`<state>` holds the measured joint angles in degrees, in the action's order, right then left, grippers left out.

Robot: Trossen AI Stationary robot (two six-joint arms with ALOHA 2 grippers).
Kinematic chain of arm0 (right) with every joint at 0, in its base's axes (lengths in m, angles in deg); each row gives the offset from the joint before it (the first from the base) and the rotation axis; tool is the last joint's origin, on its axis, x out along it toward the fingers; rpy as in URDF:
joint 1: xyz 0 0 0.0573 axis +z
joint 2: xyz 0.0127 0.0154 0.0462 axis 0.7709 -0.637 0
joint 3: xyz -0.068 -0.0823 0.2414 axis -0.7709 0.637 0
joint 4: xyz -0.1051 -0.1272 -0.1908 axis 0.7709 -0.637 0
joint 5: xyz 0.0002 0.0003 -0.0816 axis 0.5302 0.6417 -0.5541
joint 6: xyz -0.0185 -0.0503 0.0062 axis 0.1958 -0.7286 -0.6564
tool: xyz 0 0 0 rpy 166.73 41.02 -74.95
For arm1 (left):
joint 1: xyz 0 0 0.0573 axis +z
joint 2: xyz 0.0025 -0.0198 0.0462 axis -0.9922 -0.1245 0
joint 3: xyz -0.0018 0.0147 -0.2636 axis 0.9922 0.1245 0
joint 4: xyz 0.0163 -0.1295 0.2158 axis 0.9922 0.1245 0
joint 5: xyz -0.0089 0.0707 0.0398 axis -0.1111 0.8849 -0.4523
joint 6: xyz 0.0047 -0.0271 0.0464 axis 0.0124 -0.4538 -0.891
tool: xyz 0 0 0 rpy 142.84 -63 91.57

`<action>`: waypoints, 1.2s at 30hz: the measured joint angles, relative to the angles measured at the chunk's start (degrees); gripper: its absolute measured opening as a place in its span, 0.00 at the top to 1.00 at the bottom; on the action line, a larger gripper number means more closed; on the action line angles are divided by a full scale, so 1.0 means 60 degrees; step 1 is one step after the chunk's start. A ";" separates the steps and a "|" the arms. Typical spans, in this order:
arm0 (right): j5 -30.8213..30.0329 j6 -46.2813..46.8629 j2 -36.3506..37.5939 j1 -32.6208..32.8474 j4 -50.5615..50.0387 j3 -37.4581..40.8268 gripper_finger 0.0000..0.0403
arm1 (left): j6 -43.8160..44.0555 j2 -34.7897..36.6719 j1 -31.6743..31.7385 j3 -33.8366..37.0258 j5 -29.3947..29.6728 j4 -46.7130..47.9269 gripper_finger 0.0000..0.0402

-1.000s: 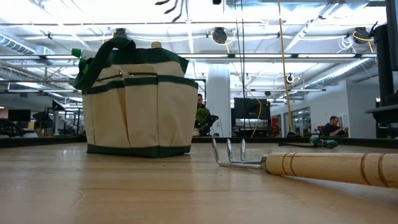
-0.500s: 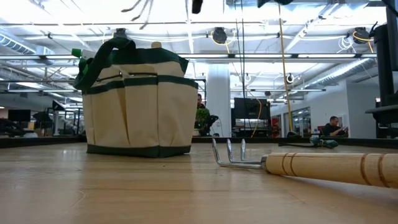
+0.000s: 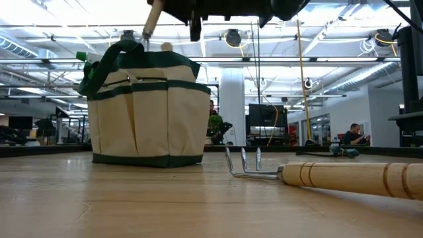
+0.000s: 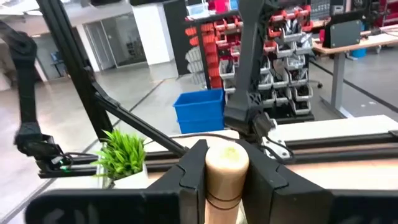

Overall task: Pick & Place Garden tools in Gardening bag
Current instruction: Put the top hand rake into the gardening bag

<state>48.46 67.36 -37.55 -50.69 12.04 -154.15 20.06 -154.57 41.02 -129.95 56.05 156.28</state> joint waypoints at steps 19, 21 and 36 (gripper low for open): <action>-0.0753 0.0250 -0.0847 0.0184 0.0476 0.0015 0.86 | 0.0151 0.0000 -0.0054 0.0002 0.0090 0.0110 0.46; -0.0770 0.0250 -0.0935 0.0186 0.0683 -0.0002 0.86 | 0.0161 0.0000 -0.0054 0.0002 0.0088 0.0110 0.46; -0.0732 0.0285 -0.0882 0.0173 -0.0601 -0.0004 0.86 | 0.0339 0.0000 -0.0054 0.0002 0.0084 0.0108 0.46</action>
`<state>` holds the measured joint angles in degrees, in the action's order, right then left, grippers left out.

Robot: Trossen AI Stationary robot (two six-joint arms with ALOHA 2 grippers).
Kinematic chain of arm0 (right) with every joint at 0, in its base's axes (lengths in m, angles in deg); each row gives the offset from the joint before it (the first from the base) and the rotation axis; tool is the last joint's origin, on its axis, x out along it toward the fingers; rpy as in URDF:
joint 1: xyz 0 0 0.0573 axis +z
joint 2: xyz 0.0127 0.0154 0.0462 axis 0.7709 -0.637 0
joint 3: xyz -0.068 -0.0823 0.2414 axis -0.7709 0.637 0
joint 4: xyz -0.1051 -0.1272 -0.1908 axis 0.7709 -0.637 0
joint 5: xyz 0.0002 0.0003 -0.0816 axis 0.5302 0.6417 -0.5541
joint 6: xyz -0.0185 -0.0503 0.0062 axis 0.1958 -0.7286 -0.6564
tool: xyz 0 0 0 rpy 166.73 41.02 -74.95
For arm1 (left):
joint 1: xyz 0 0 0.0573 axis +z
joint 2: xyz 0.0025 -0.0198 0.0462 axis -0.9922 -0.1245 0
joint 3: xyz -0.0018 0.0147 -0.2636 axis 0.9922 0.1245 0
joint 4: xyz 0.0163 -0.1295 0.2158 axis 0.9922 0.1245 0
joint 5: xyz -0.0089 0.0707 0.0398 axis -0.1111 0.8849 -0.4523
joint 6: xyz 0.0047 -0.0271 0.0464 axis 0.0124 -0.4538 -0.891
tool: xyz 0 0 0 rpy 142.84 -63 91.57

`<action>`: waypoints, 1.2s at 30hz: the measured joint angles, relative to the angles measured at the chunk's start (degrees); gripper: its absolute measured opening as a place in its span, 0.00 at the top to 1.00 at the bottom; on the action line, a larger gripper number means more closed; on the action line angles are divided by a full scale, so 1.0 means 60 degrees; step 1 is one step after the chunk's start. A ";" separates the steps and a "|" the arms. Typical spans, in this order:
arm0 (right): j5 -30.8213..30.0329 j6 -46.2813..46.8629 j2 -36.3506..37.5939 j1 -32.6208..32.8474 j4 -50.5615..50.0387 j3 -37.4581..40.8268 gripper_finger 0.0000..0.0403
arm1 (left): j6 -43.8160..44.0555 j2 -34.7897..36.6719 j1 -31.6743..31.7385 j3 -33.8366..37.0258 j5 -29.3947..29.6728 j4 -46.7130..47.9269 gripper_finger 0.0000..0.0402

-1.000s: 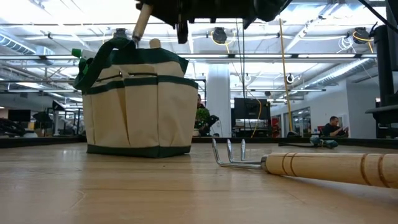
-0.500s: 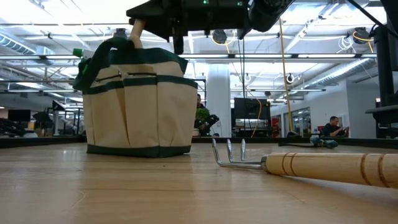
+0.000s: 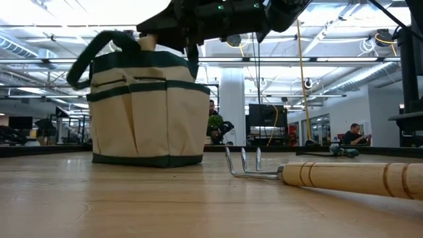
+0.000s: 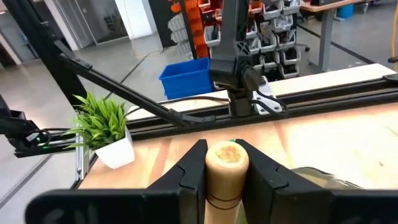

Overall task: Pick & Place Garden tools in Gardening bag
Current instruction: Put the top hand rake into the gardening bag

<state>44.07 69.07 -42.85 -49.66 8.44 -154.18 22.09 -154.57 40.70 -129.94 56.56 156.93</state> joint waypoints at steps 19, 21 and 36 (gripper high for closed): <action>0.0012 -0.0565 0.0925 0.0022 -0.1466 0.0011 0.86 | 0.0006 0.0000 0.0000 0.0000 0.0021 0.0068 0.46; 0.0004 -0.0576 0.0886 0.0018 -0.1692 0.0010 0.86 | 0.0007 0.0000 0.0000 0.0000 0.0073 0.0071 0.46; -0.0011 -0.0864 0.0052 0.0011 -0.1848 -0.0025 0.86 | 0.0066 0.0000 0.0000 0.0000 0.0153 0.0071 0.46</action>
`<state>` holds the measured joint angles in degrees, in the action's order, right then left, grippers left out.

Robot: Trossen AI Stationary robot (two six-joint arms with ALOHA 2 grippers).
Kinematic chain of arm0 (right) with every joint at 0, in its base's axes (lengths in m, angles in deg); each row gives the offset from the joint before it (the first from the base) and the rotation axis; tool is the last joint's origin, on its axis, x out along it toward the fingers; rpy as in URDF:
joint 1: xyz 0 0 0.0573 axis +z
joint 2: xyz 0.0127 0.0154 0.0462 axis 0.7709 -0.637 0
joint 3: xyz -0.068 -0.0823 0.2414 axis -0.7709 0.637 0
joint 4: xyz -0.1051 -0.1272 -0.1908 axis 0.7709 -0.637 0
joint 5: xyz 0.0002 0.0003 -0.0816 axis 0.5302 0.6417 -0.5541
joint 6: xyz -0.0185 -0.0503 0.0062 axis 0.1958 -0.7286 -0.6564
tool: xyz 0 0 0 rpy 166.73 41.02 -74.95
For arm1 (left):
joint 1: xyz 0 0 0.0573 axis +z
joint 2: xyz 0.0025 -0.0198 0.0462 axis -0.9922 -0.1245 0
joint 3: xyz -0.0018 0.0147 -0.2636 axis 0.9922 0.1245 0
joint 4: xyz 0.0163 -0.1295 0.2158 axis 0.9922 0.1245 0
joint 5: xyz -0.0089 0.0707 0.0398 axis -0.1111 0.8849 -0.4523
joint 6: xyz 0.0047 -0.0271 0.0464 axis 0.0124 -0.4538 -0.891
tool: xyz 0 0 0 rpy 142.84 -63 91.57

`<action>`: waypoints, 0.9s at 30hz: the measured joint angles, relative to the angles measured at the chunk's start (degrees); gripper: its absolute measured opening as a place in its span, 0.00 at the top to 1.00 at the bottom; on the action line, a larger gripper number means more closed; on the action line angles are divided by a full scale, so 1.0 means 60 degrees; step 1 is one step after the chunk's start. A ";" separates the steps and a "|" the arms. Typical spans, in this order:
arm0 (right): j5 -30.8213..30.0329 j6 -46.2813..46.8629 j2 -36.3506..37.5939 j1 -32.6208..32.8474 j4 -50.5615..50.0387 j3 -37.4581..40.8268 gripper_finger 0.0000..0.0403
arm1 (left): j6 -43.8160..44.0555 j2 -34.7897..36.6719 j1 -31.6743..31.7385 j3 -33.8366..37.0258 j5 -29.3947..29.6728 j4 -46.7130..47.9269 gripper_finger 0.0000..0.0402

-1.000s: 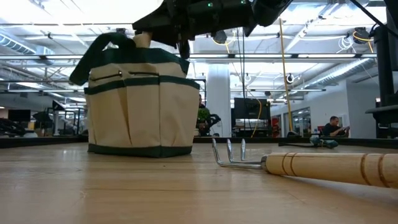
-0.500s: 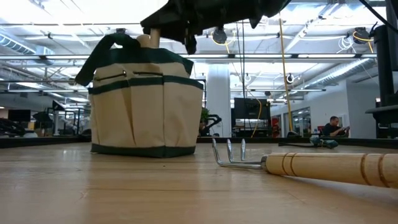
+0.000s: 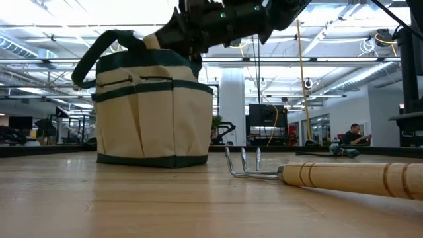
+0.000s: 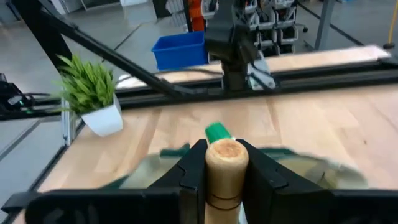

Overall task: Pick & Place Garden tools in Gardening bag
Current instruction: Put the top hand rake into the gardening bag, then put the trowel into the gardening bag

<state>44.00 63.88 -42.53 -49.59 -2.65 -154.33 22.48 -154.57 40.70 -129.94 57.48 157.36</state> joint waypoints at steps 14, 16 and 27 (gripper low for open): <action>-0.0321 -0.0494 -0.0150 -0.0067 -0.0549 0.0064 0.75 | -0.0003 0.0000 0.0000 0.0000 -0.0002 0.0000 0.46; -0.0303 -0.0755 -0.0157 -0.0055 -0.0595 0.0072 0.73 | -0.0004 0.0000 0.0000 0.0000 -0.0004 0.0000 0.46; -0.0383 -0.0936 -0.0108 -0.0058 -0.0448 0.0058 0.56 | -0.0007 0.0000 0.0000 0.0000 -0.0007 -0.0004 0.46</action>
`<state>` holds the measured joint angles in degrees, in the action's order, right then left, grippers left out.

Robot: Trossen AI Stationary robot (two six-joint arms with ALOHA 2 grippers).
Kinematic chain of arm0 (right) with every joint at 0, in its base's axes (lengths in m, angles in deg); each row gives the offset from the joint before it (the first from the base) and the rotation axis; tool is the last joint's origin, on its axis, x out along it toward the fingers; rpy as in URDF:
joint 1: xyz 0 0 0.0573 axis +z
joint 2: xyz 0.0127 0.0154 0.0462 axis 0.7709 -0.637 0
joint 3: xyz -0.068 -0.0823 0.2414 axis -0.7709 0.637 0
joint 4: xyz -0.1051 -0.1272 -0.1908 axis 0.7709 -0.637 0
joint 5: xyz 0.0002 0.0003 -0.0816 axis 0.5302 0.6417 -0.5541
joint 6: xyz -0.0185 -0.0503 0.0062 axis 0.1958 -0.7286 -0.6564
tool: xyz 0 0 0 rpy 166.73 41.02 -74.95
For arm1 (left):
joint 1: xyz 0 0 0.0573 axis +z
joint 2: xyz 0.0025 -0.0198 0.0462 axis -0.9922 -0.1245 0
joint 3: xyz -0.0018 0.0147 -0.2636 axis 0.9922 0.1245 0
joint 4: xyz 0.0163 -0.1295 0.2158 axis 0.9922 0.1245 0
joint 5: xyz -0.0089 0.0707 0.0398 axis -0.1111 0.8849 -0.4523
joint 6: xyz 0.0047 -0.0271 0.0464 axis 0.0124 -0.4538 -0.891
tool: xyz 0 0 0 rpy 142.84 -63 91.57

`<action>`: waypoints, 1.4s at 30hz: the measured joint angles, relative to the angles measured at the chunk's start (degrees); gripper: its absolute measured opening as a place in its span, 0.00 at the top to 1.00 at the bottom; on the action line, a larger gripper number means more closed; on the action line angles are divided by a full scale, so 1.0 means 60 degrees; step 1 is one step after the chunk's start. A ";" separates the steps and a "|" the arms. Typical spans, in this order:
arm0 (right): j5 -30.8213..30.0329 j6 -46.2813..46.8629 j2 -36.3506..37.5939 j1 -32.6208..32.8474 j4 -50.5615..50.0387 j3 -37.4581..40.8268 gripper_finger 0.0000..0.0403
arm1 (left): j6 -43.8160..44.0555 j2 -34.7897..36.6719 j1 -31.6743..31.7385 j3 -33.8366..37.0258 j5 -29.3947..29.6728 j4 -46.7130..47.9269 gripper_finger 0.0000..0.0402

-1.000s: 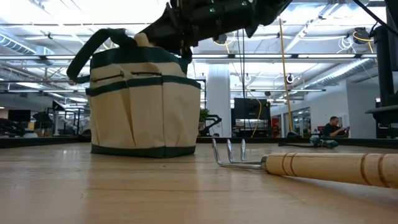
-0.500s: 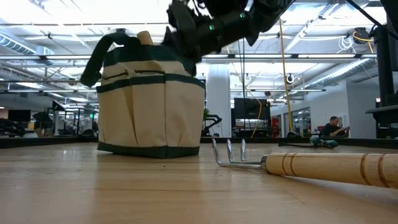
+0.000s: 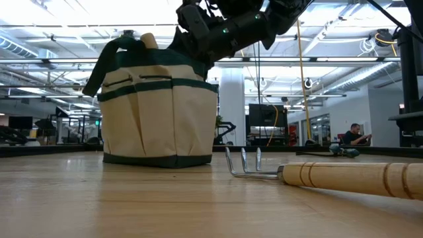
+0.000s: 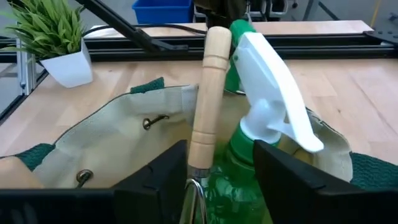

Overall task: Pick & Place Garden tools in Gardening bag
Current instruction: Put the trowel into the gardening bag

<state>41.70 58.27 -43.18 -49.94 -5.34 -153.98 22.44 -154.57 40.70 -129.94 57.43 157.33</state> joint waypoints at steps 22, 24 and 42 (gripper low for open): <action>-0.0087 -0.1320 0.2883 0.0613 -0.3865 -0.0025 0.51 | -0.0273 -0.0004 0.0004 0.0000 0.0114 -0.0004 0.46; -0.0087 -0.1507 0.3231 0.0791 -0.4617 -0.0029 0.51 | -0.0273 -0.0004 0.0000 0.0000 0.0124 -0.0004 0.46; -0.0160 -0.2458 0.4758 0.3291 -1.0456 -0.0022 0.51 | -0.0677 -0.0004 0.0000 0.0000 -0.1199 -0.0011 0.46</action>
<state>40.74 43.52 -14.63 -30.19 -68.08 -154.11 18.38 -154.59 40.70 -129.94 50.24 157.27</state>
